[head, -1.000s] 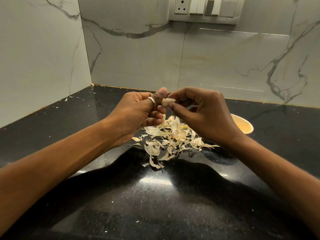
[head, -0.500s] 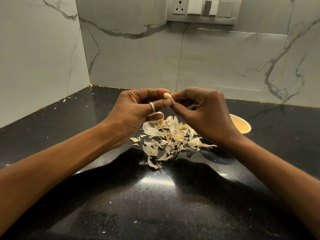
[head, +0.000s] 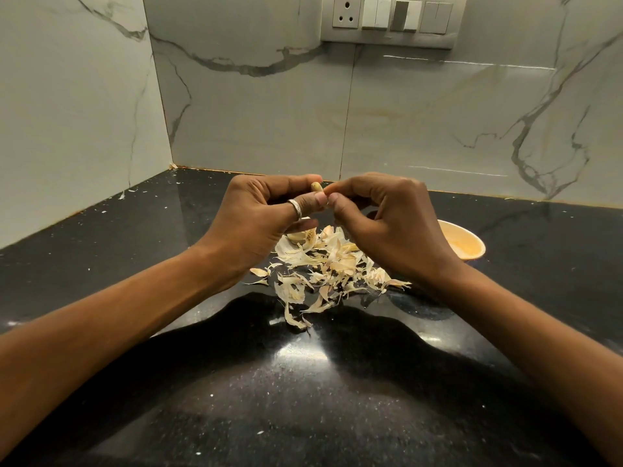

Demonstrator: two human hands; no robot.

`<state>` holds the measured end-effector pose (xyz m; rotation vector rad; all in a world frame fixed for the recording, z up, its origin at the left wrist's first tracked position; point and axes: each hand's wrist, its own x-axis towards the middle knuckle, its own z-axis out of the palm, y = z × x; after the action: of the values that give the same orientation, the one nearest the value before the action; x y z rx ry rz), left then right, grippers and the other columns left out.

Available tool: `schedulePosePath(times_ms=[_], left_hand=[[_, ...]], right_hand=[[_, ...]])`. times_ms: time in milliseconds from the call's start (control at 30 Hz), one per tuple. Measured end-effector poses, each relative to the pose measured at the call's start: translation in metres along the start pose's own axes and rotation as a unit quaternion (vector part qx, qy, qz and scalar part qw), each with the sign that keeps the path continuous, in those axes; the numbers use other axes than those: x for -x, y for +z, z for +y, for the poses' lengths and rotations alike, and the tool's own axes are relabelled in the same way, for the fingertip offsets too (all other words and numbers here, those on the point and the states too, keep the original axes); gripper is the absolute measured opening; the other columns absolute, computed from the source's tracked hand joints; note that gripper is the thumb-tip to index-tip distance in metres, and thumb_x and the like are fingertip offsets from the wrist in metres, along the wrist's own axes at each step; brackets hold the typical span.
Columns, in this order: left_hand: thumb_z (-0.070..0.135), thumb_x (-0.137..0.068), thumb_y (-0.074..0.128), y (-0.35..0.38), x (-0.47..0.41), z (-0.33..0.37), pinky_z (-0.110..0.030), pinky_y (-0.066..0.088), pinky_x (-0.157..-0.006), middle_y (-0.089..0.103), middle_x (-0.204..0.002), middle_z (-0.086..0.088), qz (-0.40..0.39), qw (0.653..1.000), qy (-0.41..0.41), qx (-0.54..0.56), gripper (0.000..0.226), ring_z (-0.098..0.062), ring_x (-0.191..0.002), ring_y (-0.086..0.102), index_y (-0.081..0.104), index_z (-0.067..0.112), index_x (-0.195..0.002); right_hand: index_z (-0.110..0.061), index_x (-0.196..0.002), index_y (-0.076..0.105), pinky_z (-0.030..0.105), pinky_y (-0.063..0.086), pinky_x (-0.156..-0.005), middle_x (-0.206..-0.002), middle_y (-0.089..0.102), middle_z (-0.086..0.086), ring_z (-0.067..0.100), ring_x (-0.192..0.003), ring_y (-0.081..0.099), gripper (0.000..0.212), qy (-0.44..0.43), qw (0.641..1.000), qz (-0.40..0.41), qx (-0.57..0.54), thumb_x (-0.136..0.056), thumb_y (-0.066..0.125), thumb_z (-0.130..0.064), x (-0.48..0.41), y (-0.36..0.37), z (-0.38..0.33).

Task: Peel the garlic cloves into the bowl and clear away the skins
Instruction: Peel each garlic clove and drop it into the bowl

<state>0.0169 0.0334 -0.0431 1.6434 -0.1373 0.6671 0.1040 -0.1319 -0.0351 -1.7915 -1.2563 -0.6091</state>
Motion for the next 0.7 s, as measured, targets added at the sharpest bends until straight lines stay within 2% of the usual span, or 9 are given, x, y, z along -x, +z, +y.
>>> schedulePosePath(times_ms=[233,367,700], left_hand=[[0.011,-0.084,0.069,-0.001,0.002,-0.004,-0.034,0.063,-0.076,0.074,-0.116,-0.009,-0.040,0.998,0.024,-0.034,0.039,-0.020,-0.103,0.073,0.068,0.002,-0.122],[-0.002,-0.090,0.065,-0.001,0.001,-0.008,-0.029,0.062,-0.075,0.072,-0.119,-0.009,-0.052,0.997,0.029,-0.040,0.036,-0.018,-0.105,0.072,0.064,-0.001,-0.126],[-0.002,-0.090,0.066,-0.002,-0.001,-0.013,-0.031,0.062,-0.075,0.073,-0.115,-0.009,-0.052,0.997,0.029,-0.052,0.036,-0.020,-0.103,0.073,0.065,0.002,-0.125]], right_hand=[[-0.016,-0.103,0.078,0.029,0.059,-0.068,-0.085,0.074,-0.006,0.006,-0.075,0.070,0.014,0.015,1.000,-0.008,-0.004,-0.094,0.070,-0.023,-0.002,-0.002,0.001],[-0.016,-0.100,0.078,0.033,0.060,-0.062,-0.080,0.073,-0.007,0.008,-0.068,0.070,0.011,0.025,0.999,-0.015,-0.026,-0.094,0.071,-0.021,-0.002,-0.002,0.001],[-0.012,-0.103,0.077,0.023,0.060,-0.062,-0.078,0.073,-0.005,0.004,-0.066,0.070,0.012,0.029,0.998,-0.035,-0.031,-0.095,0.070,-0.017,0.000,-0.001,0.003]])
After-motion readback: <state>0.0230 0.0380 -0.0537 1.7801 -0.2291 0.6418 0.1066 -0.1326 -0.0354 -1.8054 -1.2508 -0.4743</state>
